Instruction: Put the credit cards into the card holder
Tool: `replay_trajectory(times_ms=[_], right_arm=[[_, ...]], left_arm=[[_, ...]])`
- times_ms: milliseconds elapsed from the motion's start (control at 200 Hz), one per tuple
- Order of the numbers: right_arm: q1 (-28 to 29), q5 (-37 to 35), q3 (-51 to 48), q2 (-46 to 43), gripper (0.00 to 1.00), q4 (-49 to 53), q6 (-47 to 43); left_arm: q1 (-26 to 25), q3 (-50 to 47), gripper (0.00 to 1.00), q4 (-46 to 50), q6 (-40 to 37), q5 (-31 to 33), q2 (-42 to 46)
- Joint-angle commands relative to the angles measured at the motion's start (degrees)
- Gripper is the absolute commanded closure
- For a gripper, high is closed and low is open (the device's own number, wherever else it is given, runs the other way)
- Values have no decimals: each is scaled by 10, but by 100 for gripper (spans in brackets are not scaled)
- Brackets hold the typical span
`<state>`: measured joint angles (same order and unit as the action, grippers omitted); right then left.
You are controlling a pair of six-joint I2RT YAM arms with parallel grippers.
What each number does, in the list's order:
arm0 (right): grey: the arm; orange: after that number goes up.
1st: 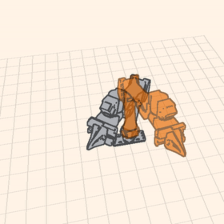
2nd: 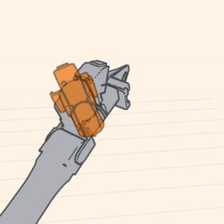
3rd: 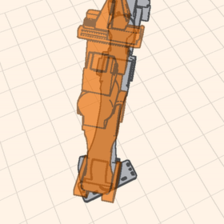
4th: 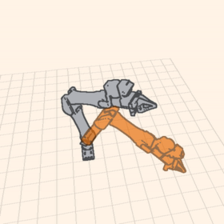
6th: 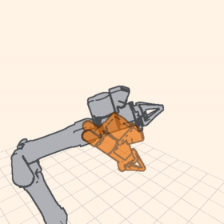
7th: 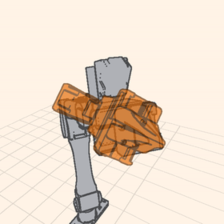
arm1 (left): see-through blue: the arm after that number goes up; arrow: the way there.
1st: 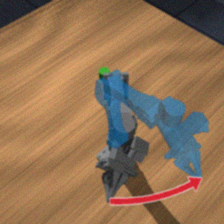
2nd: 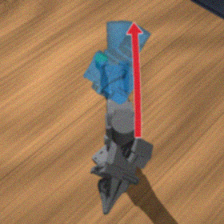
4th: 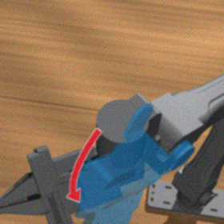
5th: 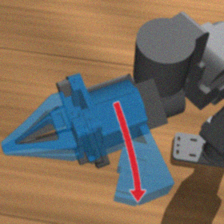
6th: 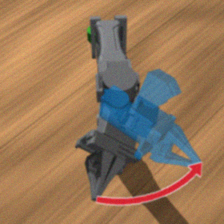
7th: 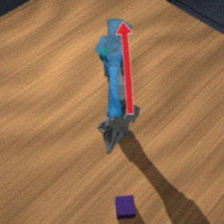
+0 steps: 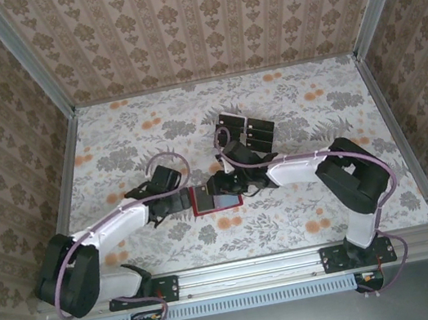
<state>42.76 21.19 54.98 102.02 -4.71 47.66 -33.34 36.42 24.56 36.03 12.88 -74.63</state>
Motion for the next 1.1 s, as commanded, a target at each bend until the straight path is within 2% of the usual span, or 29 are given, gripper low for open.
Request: replay_trajectory(times_ms=[0, 150, 345, 1095], right_arm=[[-1, -26, 20, -17, 62, 50, -24], [2, -46, 46, 0, 82, 89, -37], [10, -61, 75, 30, 93, 113, -50], [17, -54, 116, 95, 96, 114, -55]], left_arm=[[16, 19, 0, 21, -3, -3, -5], [19, 31, 0, 19, -7, -6, -39], [19, 39, 0, 10, -5, -6, -78], [19, 35, 0, -15, -10, -12, -113]])
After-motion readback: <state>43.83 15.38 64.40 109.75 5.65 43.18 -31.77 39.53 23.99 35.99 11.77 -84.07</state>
